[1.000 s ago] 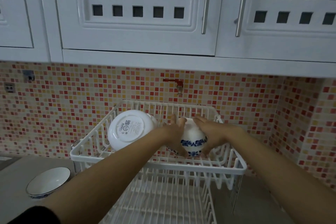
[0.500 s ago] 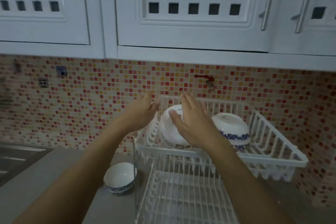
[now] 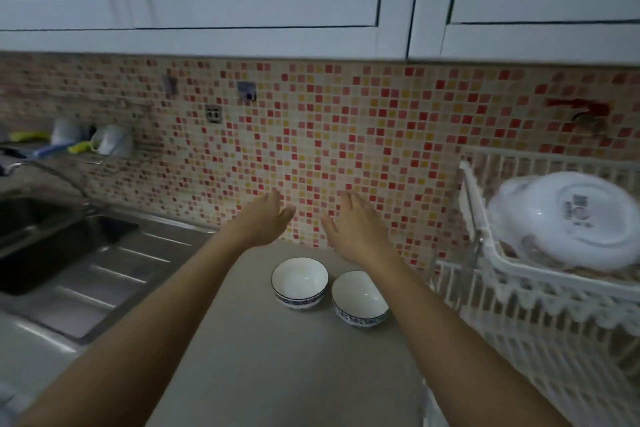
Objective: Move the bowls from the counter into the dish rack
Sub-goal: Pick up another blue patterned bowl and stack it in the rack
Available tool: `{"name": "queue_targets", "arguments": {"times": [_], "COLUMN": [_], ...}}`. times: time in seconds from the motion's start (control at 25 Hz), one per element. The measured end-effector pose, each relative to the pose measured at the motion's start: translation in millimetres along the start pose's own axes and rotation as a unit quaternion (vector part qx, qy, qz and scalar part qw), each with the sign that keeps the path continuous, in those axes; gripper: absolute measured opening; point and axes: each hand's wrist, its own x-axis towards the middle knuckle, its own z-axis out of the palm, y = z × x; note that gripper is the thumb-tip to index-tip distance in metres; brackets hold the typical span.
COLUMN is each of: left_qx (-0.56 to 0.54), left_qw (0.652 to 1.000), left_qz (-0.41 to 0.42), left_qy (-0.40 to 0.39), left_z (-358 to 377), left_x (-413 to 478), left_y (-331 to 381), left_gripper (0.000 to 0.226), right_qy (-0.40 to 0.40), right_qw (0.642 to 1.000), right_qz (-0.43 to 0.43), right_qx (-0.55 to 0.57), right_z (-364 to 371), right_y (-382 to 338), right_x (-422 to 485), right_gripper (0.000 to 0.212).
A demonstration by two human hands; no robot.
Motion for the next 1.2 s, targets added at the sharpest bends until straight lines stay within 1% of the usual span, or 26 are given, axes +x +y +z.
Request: {"name": "queue_targets", "arguments": {"times": [0.12,0.24,0.36,0.48,0.56,0.64,0.68,0.72,0.8,0.84,0.92,1.04,1.12,1.2], "left_qx": [-0.001,-0.025,-0.042,-0.072,-0.112,-0.178,-0.221,-0.277,-0.374,-0.402,-0.432,-0.446,-0.441,-0.423], "left_qw": [0.997,0.991,0.985,0.976,0.965,0.948,0.936,0.917,0.874,0.859,0.844,0.849,0.863,0.887], "left_qz": [-0.032,-0.077,-0.125,-0.172,-0.202,-0.233,-0.245,-0.263,-0.299,-0.31,-0.315,-0.285,-0.244,-0.182], "left_qy": [-0.066,-0.106,-0.112,-0.112,-0.121,-0.127,-0.121,-0.112,-0.085,-0.067,-0.044,-0.01,0.017,0.042], "left_z": [50.5,107.2,162.0,205.6,225.5,249.3,258.2,263.7,266.5,263.9,252.0,214.9,184.9,152.2], "left_x": [26.9,50.6,78.4,99.3,103.3,110.1,113.9,117.0,118.7,118.3,115.9,111.9,106.7,99.0], "left_y": [-48.8,-79.6,-106.5,-120.6,-123.8,-127.3,-128.1,-127.5,-125.6,-124.9,-123.1,-117.8,-115.4,-110.4], "left_gripper": [0.056,0.056,0.053,0.051,0.05,0.047,0.043,0.034,0.014,0.013,0.017,0.027,0.036,0.042], "right_qy": [-0.096,-0.148,-0.17,-0.176,-0.185,-0.189,-0.189,-0.188,-0.181,-0.174,-0.155,-0.113,-0.083,-0.034], "right_qw": [0.993,0.98,0.975,0.972,0.969,0.968,0.968,0.968,0.969,0.97,0.974,0.982,0.986,0.987], "right_qz": [0.064,0.134,0.135,0.147,0.151,0.15,0.151,0.151,0.15,0.15,0.153,0.151,0.146,0.139], "right_qx": [0.007,-0.01,-0.043,-0.043,-0.059,-0.07,-0.07,-0.07,-0.073,-0.073,-0.062,-0.026,0.019,0.067], "right_z": [76.7,138.5,188.7,230.4,248.1,264.7,268.9,271.6,273.5,273.0,264.7,232.9,202.8,166.7], "right_y": [4.8,24.0,41.6,58.5,65.3,69.9,70.8,71.3,69.3,67.1,59.3,41.0,27.8,16.9], "right_x": [33.2,48.3,66.8,86.7,93.7,101.3,105.3,108.9,112.0,111.7,112.2,117.2,116.7,109.6], "right_gripper": [0.062,0.054,0.052,0.054,0.055,0.05,0.044,0.039,0.035,0.034,0.033,0.039,0.048,0.051]}}
